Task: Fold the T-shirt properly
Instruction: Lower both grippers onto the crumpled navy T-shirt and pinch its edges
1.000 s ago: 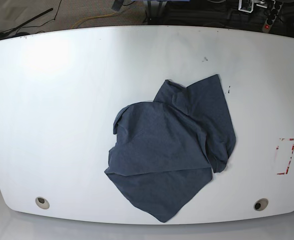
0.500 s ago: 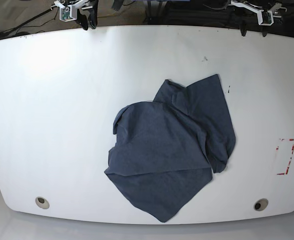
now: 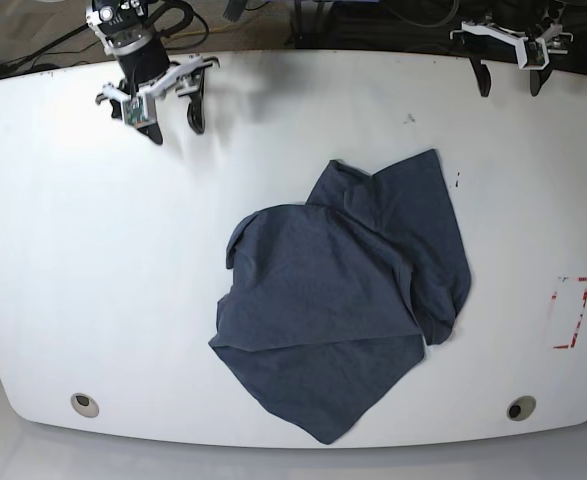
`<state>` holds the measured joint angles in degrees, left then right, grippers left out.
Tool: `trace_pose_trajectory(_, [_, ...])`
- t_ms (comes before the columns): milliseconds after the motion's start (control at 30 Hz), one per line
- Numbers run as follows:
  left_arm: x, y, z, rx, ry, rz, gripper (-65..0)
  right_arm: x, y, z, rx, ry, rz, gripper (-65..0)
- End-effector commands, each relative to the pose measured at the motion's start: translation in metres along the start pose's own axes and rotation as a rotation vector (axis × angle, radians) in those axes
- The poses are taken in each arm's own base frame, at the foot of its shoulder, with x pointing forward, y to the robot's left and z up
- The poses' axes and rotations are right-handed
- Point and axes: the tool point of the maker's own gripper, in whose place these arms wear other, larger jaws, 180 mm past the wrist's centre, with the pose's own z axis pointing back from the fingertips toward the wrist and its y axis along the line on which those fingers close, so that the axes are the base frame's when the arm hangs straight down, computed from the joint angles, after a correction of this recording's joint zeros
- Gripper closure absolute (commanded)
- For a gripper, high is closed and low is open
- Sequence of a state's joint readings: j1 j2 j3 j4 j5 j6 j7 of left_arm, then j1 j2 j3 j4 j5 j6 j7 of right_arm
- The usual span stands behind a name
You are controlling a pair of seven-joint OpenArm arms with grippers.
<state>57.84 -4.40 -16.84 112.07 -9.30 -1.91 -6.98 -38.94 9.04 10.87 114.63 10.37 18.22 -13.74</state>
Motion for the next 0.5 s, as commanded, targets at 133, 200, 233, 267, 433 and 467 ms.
trace_pose_trajectory(133, [0.006, -0.001, 0.004, 0.022, -0.025, 0.027, -45.8, 0.038, 0.014, -0.030, 0.137, -0.010, 0.139, -39.0])
trace_pose_trajectory(200, [0.006, -0.001, 0.004, 0.022, -0.025, 0.027, -45.8, 0.048, 0.020, -0.039, 0.168, -0.017, 0.176, -39.2])
trace_pose_trajectory(233, [0.005, -0.001, 0.004, 0.022, -0.023, 0.025, -45.8, 0.053, 0.024, -0.044, 0.193, -0.013, 0.208, -39.3])
trace_pose_trajectory(267, [0.005, -0.001, 0.004, 0.022, -0.023, 0.025, -45.8, 0.055, 0.025, -0.046, 0.206, -0.007, 0.235, -39.3])
trace_pose_trajectory(433, [0.005, -0.002, 0.003, 0.019, -0.025, 0.026, -45.8, 0.073, 0.046, -0.062, 0.290, -0.007, 0.445, -39.3])
trace_pose_trajectory(467, [0.005, -0.002, 0.003, 0.016, -0.025, 0.026, -45.8, 0.074, 0.052, -0.065, 0.305, -0.007, 0.497, -39.3])
